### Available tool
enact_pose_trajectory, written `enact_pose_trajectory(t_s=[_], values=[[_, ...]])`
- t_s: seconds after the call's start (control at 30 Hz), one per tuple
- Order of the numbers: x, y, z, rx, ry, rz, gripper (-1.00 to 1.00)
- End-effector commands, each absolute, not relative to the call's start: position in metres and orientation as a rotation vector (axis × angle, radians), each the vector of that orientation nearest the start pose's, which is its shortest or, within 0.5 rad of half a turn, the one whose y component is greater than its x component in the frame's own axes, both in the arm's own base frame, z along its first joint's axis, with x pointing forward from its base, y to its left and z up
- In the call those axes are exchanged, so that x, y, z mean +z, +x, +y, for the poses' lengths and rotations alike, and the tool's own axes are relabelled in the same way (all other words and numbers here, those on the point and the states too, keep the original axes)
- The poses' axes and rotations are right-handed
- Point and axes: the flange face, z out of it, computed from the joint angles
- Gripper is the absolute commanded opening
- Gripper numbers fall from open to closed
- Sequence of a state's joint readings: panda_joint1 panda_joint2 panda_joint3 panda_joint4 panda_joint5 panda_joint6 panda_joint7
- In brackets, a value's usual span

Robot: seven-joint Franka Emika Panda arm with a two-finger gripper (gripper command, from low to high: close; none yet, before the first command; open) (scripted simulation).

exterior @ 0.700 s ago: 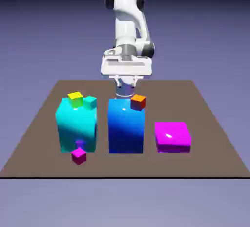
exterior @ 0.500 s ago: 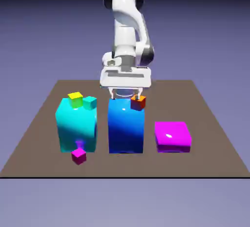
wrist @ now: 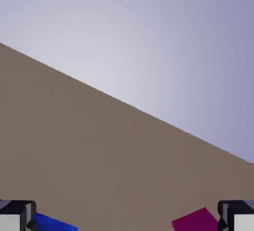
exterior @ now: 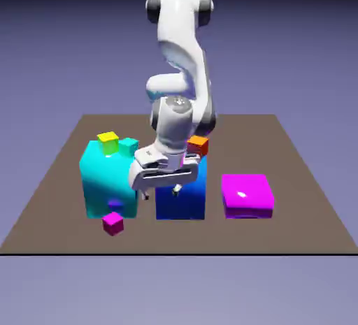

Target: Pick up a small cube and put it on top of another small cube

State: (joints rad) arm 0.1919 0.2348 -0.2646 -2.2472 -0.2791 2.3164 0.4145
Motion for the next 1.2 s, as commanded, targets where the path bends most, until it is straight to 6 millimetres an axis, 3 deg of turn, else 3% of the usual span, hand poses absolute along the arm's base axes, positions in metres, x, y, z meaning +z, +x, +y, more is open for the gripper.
enact_pose_trajectory(t_s=[0.0, 0.27, 0.5, 0.57, 0.67, 0.7, 0.73, 0.77, 0.87, 0.9, 1.03, 1.17], values=[[0.243, 0.525, -0.049, 0.273, -3.405, 0.444, 0.00], [0.165, 0.536, -0.085, 0.904, -3.563, 0.207, 0.00], [0.111, 0.537, -0.118, 1.539, -3.579, 0.005, 0.00], [0.109, 0.537, -0.119, 1.562, -3.577, -0.001, 0.00], [0.067, 0.506, -0.150, 1.562, -3.577, -0.001, 0.00], [0.067, 0.506, -0.150, 1.562, -3.577, -0.001, 0.00], [0.067, 0.506, -0.150, 1.562, -3.577, -0.001, -1.00], [0.067, 0.506, -0.150, 1.562, -3.577, -0.001, -1.00], [0.109, 0.537, -0.119, 1.562, -3.577, -0.001, -1.00], [0.122, 0.548, -0.107, 1.468, -3.567, -0.031, -1.00], [0.167, 0.542, -0.072, 1.433, -3.413, 0.418, -1.00], [0.220, 0.531, -0.036, 1.462, -3.218, 0.750, -1.00]])
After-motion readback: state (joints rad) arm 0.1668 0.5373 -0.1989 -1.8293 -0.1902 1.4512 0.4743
